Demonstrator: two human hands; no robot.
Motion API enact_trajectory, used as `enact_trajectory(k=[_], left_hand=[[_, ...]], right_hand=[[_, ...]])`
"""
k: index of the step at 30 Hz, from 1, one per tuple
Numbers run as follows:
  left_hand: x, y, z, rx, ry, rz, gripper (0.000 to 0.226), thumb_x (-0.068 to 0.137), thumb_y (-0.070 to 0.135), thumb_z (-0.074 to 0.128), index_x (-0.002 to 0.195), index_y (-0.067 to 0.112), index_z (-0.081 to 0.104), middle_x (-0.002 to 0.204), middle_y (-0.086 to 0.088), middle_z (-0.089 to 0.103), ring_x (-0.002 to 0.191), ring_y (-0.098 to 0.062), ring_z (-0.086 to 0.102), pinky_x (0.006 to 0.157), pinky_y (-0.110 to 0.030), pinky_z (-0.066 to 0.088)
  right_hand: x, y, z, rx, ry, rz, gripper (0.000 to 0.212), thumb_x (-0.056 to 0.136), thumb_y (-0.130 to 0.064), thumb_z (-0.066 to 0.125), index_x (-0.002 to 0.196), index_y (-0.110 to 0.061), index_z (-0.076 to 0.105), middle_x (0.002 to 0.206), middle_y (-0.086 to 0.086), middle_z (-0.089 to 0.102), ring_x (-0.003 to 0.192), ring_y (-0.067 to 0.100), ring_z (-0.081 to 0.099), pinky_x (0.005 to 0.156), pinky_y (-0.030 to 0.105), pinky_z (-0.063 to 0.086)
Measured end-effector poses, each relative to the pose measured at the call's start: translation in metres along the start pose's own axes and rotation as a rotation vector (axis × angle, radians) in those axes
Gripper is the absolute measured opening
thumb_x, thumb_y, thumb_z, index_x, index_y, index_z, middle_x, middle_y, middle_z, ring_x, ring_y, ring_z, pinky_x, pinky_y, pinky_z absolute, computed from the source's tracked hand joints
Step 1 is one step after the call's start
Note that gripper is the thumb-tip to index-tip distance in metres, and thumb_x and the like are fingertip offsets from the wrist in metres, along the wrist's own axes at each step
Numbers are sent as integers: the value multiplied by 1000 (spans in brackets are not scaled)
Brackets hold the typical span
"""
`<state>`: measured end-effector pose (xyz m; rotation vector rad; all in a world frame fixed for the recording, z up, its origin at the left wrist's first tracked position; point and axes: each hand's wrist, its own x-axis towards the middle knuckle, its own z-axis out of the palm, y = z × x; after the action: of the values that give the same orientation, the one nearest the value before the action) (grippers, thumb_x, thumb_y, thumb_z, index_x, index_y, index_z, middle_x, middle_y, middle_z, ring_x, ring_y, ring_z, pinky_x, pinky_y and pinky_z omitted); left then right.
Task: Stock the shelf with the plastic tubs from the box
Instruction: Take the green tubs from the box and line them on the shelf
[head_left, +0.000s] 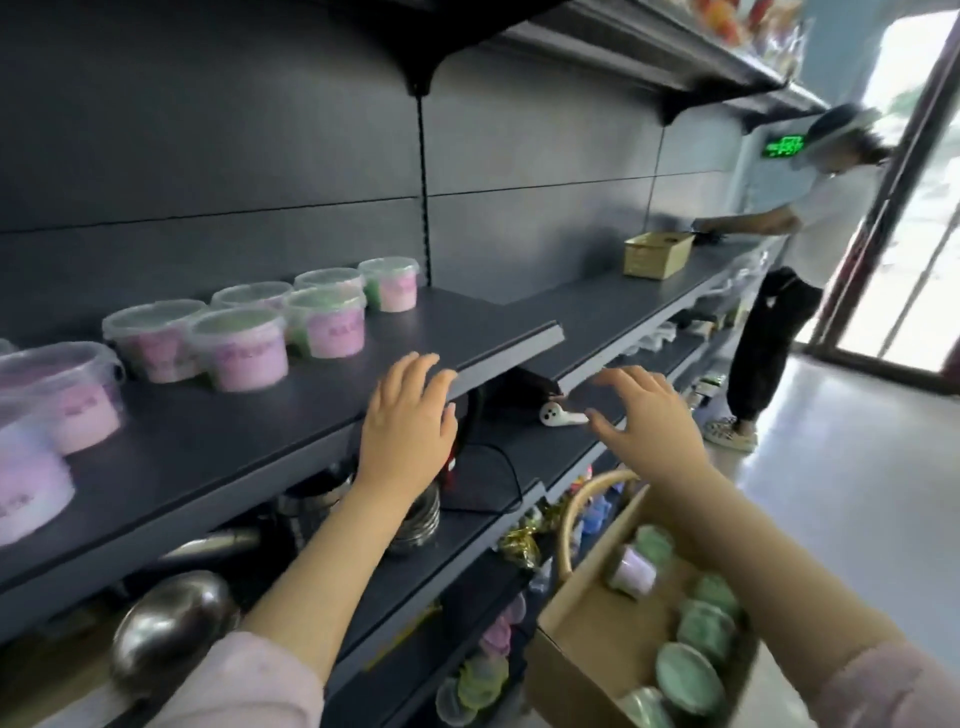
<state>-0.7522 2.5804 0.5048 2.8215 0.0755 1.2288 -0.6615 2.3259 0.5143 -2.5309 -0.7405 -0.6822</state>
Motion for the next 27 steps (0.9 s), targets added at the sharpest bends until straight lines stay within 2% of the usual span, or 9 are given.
enact_trajectory(k=[6,9,12,16,21,27], left_hand=[[-26,79,76,-129,-282,147,42,93,26,53,132,13,51,136,-4,49,133,-23,38,110,-36,31],[-44,118,114,-166,-399,179,42,93,27,52,133,15,50,136,-1,49,132,-20,38,108,-35,33],[-69,157,149,-265,-482,112,33,90,27,56,121,16,56,124,3,54,122,-20,46,100,-37,41],[-120,199,192,-328,-678,-52,39,92,35,54,128,20,51,129,7,51,124,-16,42,98,-32,39],[-159,238,227,-301,-848,-99,42,92,36,55,131,19,51,132,5,51,126,-19,41,100,-36,38],[-185,250,264,-313,-1021,-177,43,94,37,53,133,19,48,135,2,47,127,-19,38,100,-33,36]], right_hand=[[-84,98,8,-52,-122,228,42,86,-33,63,126,-21,56,120,3,60,113,29,52,91,38,44],[-121,148,15,-42,-213,366,48,84,-30,66,129,-17,55,123,8,60,113,33,53,90,37,43],[-167,192,24,6,-289,484,53,86,-34,64,134,-17,50,132,4,55,123,28,47,95,37,43],[-232,240,40,104,-411,611,57,88,-39,61,139,-20,44,135,-1,52,124,22,47,96,32,43],[-269,291,60,175,-497,657,57,90,-37,60,140,-19,42,139,0,50,127,22,45,101,34,40],[-276,314,100,248,-573,684,51,89,-32,63,135,-16,47,134,5,53,126,25,45,102,35,38]])
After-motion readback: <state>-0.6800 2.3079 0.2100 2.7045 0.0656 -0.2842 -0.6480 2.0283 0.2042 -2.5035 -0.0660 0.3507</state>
